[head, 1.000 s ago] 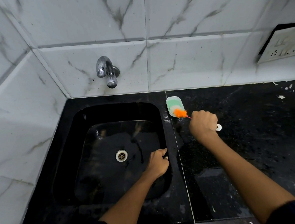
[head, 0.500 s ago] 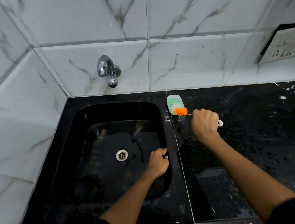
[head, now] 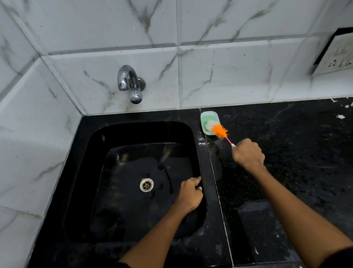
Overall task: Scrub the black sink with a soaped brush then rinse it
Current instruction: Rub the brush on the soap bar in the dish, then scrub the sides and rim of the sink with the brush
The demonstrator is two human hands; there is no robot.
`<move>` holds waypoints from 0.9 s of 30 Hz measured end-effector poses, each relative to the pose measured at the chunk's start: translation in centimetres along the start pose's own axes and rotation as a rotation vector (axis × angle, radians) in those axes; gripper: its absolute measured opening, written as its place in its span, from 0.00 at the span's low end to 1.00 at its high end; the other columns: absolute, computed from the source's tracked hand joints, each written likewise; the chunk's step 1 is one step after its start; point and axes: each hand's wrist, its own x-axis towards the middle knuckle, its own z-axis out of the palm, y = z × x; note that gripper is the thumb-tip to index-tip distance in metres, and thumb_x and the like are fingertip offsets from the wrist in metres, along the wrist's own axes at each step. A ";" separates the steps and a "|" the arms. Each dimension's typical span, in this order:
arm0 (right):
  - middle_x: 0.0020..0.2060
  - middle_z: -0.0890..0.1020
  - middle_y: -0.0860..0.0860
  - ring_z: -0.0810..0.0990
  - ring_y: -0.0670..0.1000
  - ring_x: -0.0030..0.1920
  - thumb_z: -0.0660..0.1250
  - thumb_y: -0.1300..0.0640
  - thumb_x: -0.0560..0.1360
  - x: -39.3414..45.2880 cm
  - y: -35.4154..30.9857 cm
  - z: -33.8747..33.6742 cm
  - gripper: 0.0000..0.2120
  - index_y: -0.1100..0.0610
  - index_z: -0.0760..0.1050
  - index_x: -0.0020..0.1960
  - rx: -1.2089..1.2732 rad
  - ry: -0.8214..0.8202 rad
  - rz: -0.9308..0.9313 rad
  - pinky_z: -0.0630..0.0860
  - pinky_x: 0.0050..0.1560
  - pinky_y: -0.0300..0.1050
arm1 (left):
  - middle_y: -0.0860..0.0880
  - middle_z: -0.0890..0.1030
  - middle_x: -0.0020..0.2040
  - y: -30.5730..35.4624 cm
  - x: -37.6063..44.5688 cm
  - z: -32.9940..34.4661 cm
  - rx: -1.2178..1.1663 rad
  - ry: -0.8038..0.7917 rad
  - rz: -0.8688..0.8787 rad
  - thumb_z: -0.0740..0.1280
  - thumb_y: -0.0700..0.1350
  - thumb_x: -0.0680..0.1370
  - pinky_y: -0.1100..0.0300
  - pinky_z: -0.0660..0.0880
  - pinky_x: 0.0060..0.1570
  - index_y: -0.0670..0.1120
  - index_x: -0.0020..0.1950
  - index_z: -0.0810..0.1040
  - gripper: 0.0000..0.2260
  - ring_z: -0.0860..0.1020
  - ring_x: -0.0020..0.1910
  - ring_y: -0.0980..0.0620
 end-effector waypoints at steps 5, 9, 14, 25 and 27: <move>0.39 0.81 0.53 0.79 0.56 0.38 0.62 0.47 0.72 0.2 0.2 0.1 0.14 0.56 0.79 0.40 0.043 0.000 0.018 0.76 0.40 0.47 | 0.44 0.71 0.74 -0.4 -0.3 0.1 -0.026 -0.015 -0.015 0.61 0.35 0.80 0.58 0.67 0.71 0.41 0.74 0.68 0.22 0.70 0.72 0.50; 0.38 0.81 0.53 0.79 0.57 0.39 0.62 0.47 0.75 0.0 0.0 0.2 0.14 0.55 0.80 0.39 0.072 0.015 -0.051 0.75 0.41 0.48 | 0.45 0.72 0.72 -1.4 -0.9 0.1 -0.046 0.002 -0.038 0.61 0.35 0.80 0.66 0.68 0.66 0.43 0.74 0.70 0.22 0.72 0.70 0.52; 0.38 0.80 0.53 0.76 0.56 0.39 0.63 0.47 0.76 -0.9 -1.6 1.5 0.14 0.54 0.81 0.40 0.032 -0.030 -0.188 0.72 0.41 0.47 | 0.44 0.76 0.69 -4.4 -2.8 -0.6 -0.030 0.051 -0.104 0.62 0.35 0.80 0.63 0.69 0.68 0.44 0.73 0.72 0.21 0.74 0.68 0.51; 0.37 0.78 0.52 0.74 0.54 0.37 0.64 0.53 0.75 -2.6 -11.4 7.9 0.10 0.56 0.83 0.45 0.059 -0.280 -0.381 0.72 0.42 0.45 | 0.46 0.77 0.68 -11.3 -8.1 -9.3 0.020 0.454 -0.313 0.61 0.35 0.76 0.55 0.69 0.70 0.43 0.71 0.73 0.23 0.75 0.67 0.48; 0.35 0.76 0.51 0.73 0.53 0.36 0.64 0.51 0.76 -3.6 -13.6 9.6 0.11 0.55 0.83 0.46 0.068 -0.314 -0.433 0.71 0.42 0.44 | 0.46 0.75 0.69 -12.5 -9.1 -11.5 0.049 0.541 -0.340 0.60 0.37 0.75 0.52 0.70 0.70 0.44 0.72 0.72 0.24 0.74 0.68 0.47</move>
